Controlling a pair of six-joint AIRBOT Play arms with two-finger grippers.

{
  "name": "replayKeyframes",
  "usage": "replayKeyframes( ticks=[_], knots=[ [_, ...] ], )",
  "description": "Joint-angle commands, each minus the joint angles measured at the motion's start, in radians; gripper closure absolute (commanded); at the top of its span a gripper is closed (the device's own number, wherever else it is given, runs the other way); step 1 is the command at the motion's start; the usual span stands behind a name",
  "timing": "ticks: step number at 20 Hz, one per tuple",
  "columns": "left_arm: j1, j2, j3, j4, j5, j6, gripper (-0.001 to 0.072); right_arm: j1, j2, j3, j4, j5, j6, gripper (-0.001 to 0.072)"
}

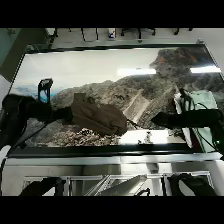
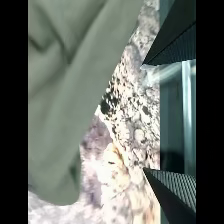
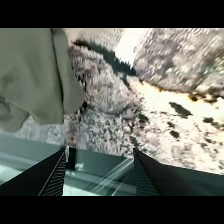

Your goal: Fold the shirts.

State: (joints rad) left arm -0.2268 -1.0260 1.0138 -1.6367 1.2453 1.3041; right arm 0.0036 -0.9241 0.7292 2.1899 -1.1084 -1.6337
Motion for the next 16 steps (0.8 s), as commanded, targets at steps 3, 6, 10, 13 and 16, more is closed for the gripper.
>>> replayKeyframes(
  ticks=[3, 6, 10, 13, 16],
  knots=[
    [0.222, -0.013, -0.363, -0.512, -0.437, 0.243, 0.001, 0.269, -0.27, -0.014, 0.106, 0.202, -0.02, 0.0246],
    [0.196, -0.156, -0.298, -0.511, -0.472, 0.259, 0.001, 0.407, -0.416, 0.027, 0.142, 0.307, -0.02, 0.0246],
    [0.168, -0.318, -0.145, -0.483, -0.451, 0.279, 0.0016, 0.476, -0.555, 0.152, 0.156, 0.332, -0.02, 0.0247],
    [0.17, -0.397, -0.068, -0.475, -0.388, 0.285, 0.0527, 0.48, -0.597, 0.215, 0.163, 0.332, -0.02, 0.041],
    [0.169, -0.418, -0.017, -0.476, -0.343, 0.301, 0.0691, 0.479, -0.596, 0.234, 0.16, 0.324, -0.023, 0.0687]
  ],
)
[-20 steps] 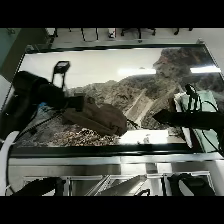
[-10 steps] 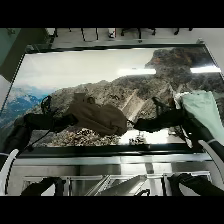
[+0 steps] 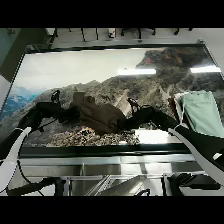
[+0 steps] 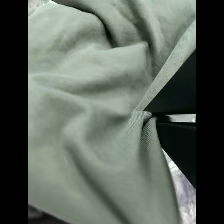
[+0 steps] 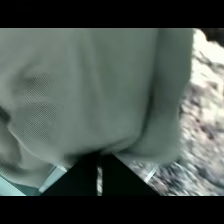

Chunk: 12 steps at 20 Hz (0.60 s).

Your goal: Fold the shirts.

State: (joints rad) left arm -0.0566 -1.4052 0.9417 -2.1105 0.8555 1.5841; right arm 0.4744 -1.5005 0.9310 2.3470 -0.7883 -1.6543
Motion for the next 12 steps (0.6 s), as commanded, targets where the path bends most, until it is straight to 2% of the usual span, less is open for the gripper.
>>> replayKeyframes(
  ticks=[1, 5, 9, 12],
  knots=[
    [-0.001, -0.024, 0.068, -0.002, 0.061, 0.031, 0.0691, 0.007, -0.011, 0.039, 0.003, -0.008, -0.023, 0.0687],
    [-0.001, 0.168, 0.172, -0.004, 0.117, 0.031, 0.0692, -0.089, 0.139, 0.138, 0.003, -0.176, -0.078, 0.0688],
    [-0.001, 0.438, 0.421, -0.005, 0.188, 0.024, 0.0692, -0.274, 0.445, 0.377, 0.003, -0.311, -0.09, 0.0688],
    [-0.012, 0.584, 0.627, -0.005, 0.195, -0.026, 0.0692, -0.364, 0.623, 0.581, 0.002, -0.356, -0.113, 0.0687]
  ],
)
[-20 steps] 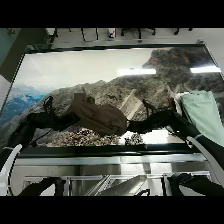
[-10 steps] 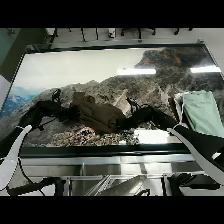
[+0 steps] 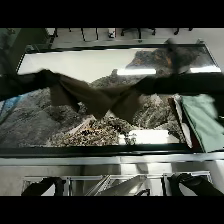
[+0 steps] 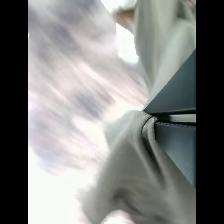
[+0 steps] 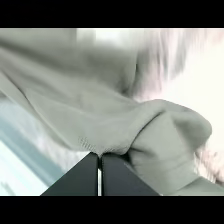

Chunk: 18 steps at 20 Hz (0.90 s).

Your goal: Fold the shirts.

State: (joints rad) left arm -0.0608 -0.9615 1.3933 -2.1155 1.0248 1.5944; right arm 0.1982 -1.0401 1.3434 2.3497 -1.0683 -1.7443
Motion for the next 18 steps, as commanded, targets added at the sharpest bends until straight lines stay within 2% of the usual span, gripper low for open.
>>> replayKeyframes(
  ticks=[1, 3, 6, 11, 15, 18],
  knots=[
    [-0.021, 0.174, 0.232, 0.0, 0.025, -0.041, 0.0692, -0.1, 0.198, 0.227, -0.01, -0.092, -0.023, 0.0687],
    [-0.049, 0.222, 0.312, 0.003, 0.028, -0.044, 0.0692, -0.102, 0.244, 0.328, -0.05, -0.126, -0.022, 0.0687],
    [-0.055, 0.229, 0.378, 0.006, 0.081, -0.044, 0.0692, -0.102, 0.269, 0.362, -0.076, -0.146, -0.021, 0.0687],
    [-0.055, 0.069, 0.374, 0.075, 0.237, -0.043, 0.0692, -0.102, 0.185, 0.334, -0.174, -0.237, -0.006, 0.0687],
    [-0.055, -0.166, 0.22, 0.082, 0.206, 0.02, 0.0692, -0.101, 0.047, 0.122, -0.184, -0.199, -0.006, 0.0686],
    [-0.053, -0.405, 0.107, 0.081, 0.145, 0.048, 0.0692, -0.101, -0.103, -0.128, -0.184, -0.013, -0.007, 0.0687]
  ],
)
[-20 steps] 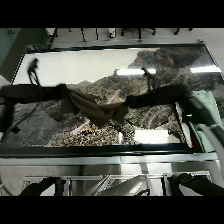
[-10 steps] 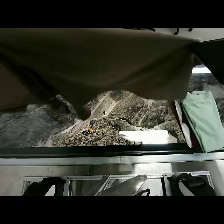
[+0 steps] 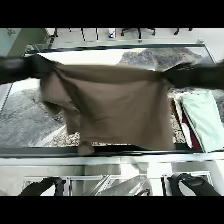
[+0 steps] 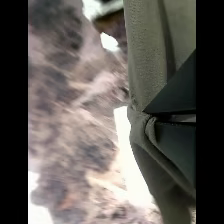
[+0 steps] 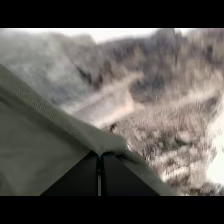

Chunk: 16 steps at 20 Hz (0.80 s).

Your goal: Fold the shirts.

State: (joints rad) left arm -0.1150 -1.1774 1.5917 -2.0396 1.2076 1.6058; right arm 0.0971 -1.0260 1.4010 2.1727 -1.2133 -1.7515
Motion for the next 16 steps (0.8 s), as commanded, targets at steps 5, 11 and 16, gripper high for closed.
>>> replayKeyframes(
  ticks=[5, 11, 16],
  knots=[
    [0.002, -0.634, 0.016, -0.071, -0.063, 0.036, 0.0692, -0.006, -0.452, -0.281, 0.045, 0.352, 0.001, 0.0687],
    [0.026, -0.777, 0.339, -0.106, 0.101, 0.029, 0.0029, -0.104, -0.482, -0.166, 0.063, 0.317, 0.001, 0.0268],
    [0.144, -0.707, 0.43, -0.072, 0.484, 0.027, 0.003, -0.328, -0.329, -0.186, -0.014, -0.03, -0.004, 0.0269]
  ],
)
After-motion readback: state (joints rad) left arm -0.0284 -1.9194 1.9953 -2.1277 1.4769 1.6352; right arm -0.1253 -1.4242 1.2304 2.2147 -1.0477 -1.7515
